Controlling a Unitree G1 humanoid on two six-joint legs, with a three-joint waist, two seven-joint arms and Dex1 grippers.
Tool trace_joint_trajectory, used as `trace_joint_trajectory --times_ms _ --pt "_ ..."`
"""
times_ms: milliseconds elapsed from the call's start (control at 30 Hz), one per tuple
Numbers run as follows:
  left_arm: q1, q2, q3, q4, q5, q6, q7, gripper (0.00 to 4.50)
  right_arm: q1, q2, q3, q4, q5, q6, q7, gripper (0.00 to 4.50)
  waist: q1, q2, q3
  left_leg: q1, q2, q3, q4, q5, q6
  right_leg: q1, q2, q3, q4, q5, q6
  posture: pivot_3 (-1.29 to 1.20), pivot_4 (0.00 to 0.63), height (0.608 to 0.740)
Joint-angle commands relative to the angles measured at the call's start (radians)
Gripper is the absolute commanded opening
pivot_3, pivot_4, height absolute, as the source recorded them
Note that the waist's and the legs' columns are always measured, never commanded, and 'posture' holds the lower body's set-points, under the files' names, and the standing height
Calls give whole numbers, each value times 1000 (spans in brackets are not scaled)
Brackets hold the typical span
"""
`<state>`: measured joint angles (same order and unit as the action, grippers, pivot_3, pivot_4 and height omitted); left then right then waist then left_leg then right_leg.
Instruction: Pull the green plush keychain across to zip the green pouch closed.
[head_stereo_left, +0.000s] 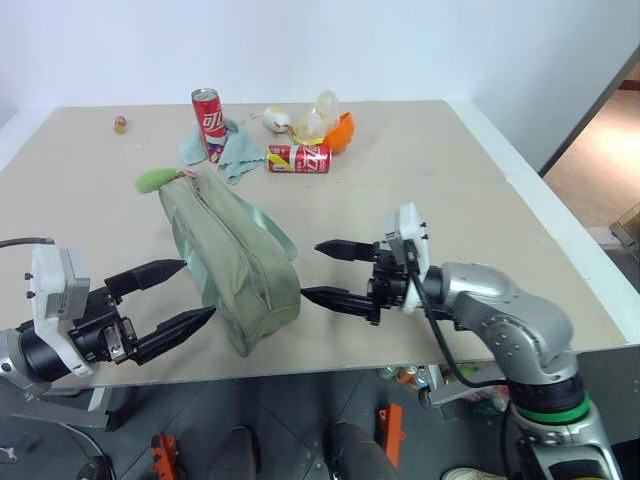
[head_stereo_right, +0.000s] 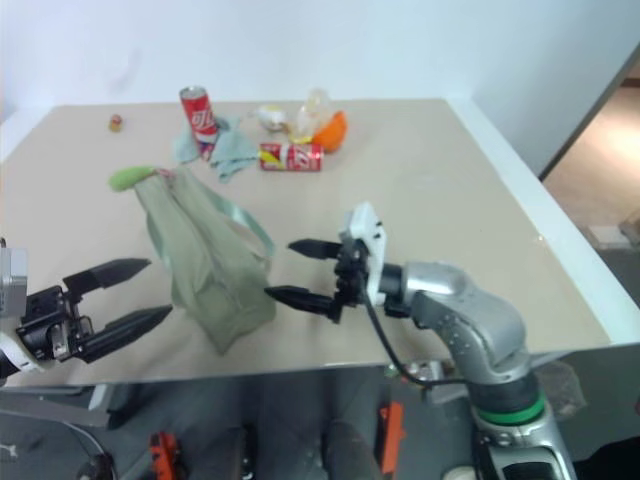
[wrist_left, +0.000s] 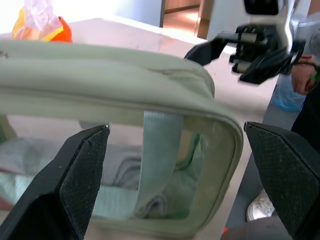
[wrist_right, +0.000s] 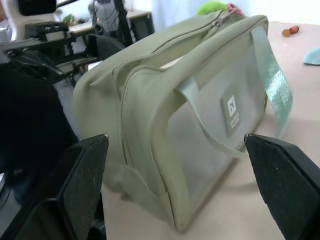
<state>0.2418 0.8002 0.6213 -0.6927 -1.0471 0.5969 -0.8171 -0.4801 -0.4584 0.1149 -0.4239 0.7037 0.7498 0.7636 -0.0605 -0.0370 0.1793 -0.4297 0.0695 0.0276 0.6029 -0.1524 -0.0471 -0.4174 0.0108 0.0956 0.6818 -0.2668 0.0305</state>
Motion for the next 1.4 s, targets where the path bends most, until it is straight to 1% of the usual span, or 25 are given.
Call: trace_joint_trajectory --times_ms 33,167,200,233,467,600,700,767,833,900,967,1067,1133,1167,1233,1400 --pt "-7 12 7 -6 0 -16 -9 4480 -39 61 23 20 -25 -23 -43 4495 0 0 0 0 0 0 0 0 0 0 0 0 0 0 0 0 150 740" --pt "-22 13 -5 5 22 -25 -12 4480 -52 116 62 58 -65 -42 -57 4495 0 0 0 -1 0 0 0 0 0 -1 0 0 0 0 0 0 150 740" --pt "-28 12 -8 6 25 -26 -11 4500 -50 123 67 61 -69 -44 -55 3932 0 0 0 -1 0 0 0 0 0 -1 0 0 0 -1 1 0 150 740" --pt "-32 11 -10 7 28 -27 -10 4500 -48 126 71 62 -74 -44 -52 3665 0 0 0 -1 0 0 0 0 0 -1 0 0 0 -1 1 0 150 740" --pt "-37 2 -17 14 45 -34 -6 4500 -15 109 78 24 -64 -28 -26 1202 0 0 0 -1 0 0 -1 0 0 -1 0 0 0 -1 0 0 150 740" --pt "-50 -7 -41 12 56 -35 4 4500 -8 67 70 4 -58 -27 13 57 0 -1 0 -1 0 0 0 0 0 -1 0 0 0 -1 0 0 150 740" --pt "-66 -9 -55 20 65 -38 7 4500 -35 -19 58 24 -81 -76 111 57 1 -1 0 -1 0 0 0 0 0 -1 0 0 0 -1 0 0 150 740" --pt "-79 -11 -67 24 69 -38 10 4500 -88 -85 45 94 -104 -130 206 57 1 0 0 -2 0 0 0 0 0 -1 0 0 0 -1 1 0 150 740" --pt "-91 -14 -86 26 78 -40 10 4500 -175 -143 38 225 -139 -206 320 57 1 -1 0 -1 -1 0 0 0 0 -1 0 0 0 -1 1 0 150 740" --pt "-108 -19 -107 28 84 -43 12 4500 -277 -182 54 406 -212 -328 424 57 1 -1 0 -1 -1 0 0 0 0 0 0 0 0 0 0 0 150 740" --pt "-125 -26 -125 27 88 -45 17 4500 -371 -191 67 590 -283 -450 494 57 1 -1 0 0 -1 0 0 0 0 0 0 0 0 0 0 0 150 740" --pt "-150 -44 -154 19 90 -48 36 4500 -516 -183 73 874 -377 -613 559 57 0 0 0 0 -1 0 0 0 0 0 0 0 0 0 0 0 150 740" --pt "-158 -51 -168 16 93 -50 45 4500 -588 -173 65 1000 -408 -676 592 57 0 0 0 -1 -1 0 -1 0 0 -1 0 0 0 1 1 0 150 740" --pt "-161 -55 -177 15 97 -52 49 4500 -611 -167 60 1046 -418 -704 606 57 0 0 0 -1 -1 0 -1 -1 1 -1 0 0 0 1 4 0 150 740" --pt "-165 -59 -187 13 100 -54 55 4500 -636 -158 52 1108 -433 -749 632 57 1 0 0 -1 -1 0 -1 -3 3 -1 0 0 0 1 2 0 150 740" --pt "-198 -68 -218 14 99 -50 71 4500 -609 -148 45 1146 -456 -847 686 57 1 0 0 -2 -1 0 -1 -6 2 -1 0 0 0 0 -1 0 150 740"
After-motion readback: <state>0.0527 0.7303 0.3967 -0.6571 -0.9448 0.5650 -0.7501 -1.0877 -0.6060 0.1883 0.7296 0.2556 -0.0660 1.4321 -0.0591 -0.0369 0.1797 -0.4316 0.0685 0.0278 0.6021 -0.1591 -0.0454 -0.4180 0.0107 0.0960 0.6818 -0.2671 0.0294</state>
